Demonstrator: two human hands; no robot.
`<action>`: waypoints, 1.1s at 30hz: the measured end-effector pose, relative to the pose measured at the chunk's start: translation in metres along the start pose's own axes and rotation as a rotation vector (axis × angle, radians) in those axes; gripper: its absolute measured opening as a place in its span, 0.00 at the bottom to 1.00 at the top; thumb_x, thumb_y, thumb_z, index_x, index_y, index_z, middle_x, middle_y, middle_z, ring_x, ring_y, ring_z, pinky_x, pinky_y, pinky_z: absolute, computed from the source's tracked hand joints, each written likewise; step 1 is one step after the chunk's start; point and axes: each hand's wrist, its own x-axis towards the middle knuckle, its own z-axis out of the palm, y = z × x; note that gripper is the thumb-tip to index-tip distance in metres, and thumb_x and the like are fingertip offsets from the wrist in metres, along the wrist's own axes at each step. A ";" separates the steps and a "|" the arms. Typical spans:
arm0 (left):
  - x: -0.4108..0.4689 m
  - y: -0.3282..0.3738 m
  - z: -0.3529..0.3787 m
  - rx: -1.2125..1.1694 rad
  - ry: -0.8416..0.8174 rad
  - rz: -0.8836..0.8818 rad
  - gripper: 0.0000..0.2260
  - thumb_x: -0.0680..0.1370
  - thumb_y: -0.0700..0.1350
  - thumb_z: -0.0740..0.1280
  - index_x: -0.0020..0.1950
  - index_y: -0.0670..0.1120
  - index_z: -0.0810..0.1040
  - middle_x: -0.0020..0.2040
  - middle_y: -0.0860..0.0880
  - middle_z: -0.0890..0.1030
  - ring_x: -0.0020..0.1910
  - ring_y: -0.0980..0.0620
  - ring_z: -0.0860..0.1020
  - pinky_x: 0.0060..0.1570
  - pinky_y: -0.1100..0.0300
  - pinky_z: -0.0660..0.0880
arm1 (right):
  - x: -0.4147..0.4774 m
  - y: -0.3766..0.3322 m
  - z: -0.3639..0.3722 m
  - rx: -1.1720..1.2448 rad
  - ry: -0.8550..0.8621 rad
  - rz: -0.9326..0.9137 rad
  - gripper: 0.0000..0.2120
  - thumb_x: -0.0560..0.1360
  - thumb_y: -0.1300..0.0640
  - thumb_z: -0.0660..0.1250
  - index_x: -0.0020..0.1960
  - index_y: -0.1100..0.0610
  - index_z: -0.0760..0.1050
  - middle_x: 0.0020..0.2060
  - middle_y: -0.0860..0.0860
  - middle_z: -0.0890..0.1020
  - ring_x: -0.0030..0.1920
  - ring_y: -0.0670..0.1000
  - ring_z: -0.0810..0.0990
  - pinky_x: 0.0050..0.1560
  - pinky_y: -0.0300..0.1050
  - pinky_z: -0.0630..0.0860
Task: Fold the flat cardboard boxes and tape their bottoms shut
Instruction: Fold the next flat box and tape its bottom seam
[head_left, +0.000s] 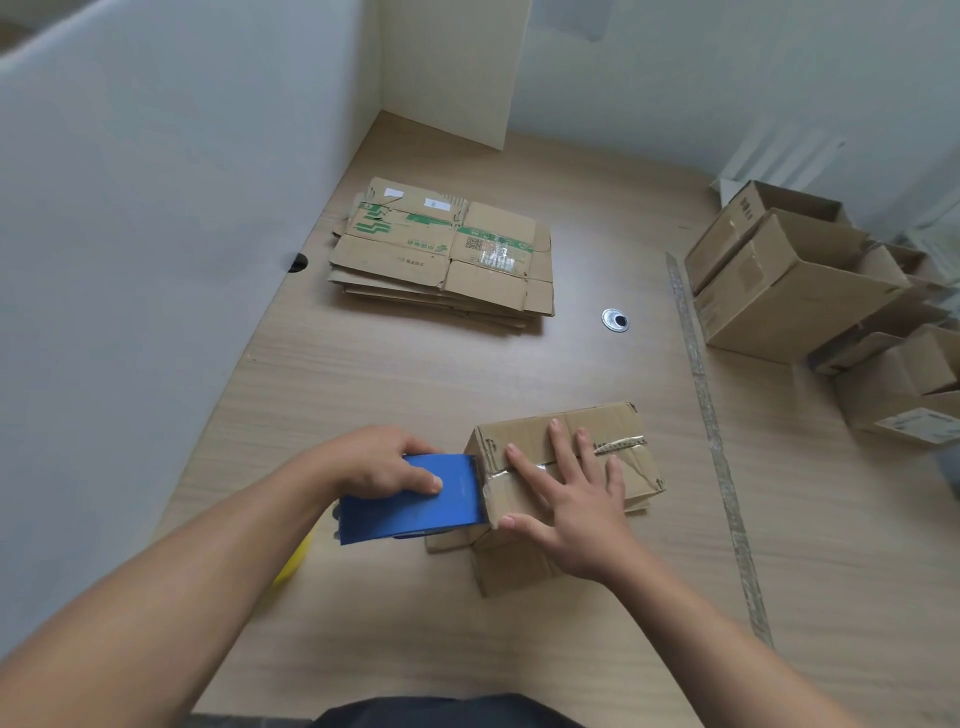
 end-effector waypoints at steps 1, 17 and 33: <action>0.000 0.004 -0.001 0.031 -0.001 -0.005 0.11 0.76 0.56 0.69 0.56 0.68 0.79 0.52 0.58 0.82 0.51 0.55 0.79 0.51 0.59 0.74 | 0.000 0.000 0.000 0.000 -0.004 0.003 0.35 0.60 0.16 0.36 0.64 0.20 0.29 0.75 0.44 0.26 0.76 0.53 0.25 0.73 0.63 0.31; -0.013 -0.014 0.026 0.036 0.157 0.001 0.26 0.69 0.62 0.64 0.68 0.68 0.72 0.61 0.61 0.79 0.57 0.55 0.77 0.59 0.54 0.75 | -0.003 0.000 -0.012 0.093 0.005 0.031 0.38 0.64 0.18 0.47 0.72 0.24 0.45 0.79 0.44 0.36 0.78 0.53 0.32 0.75 0.65 0.35; -0.032 -0.042 0.029 -0.177 0.416 -0.019 0.25 0.76 0.57 0.69 0.72 0.68 0.68 0.64 0.61 0.78 0.58 0.55 0.77 0.58 0.56 0.73 | 0.007 -0.046 0.002 0.105 0.236 0.140 0.29 0.76 0.38 0.62 0.73 0.43 0.58 0.78 0.48 0.52 0.79 0.56 0.46 0.74 0.66 0.44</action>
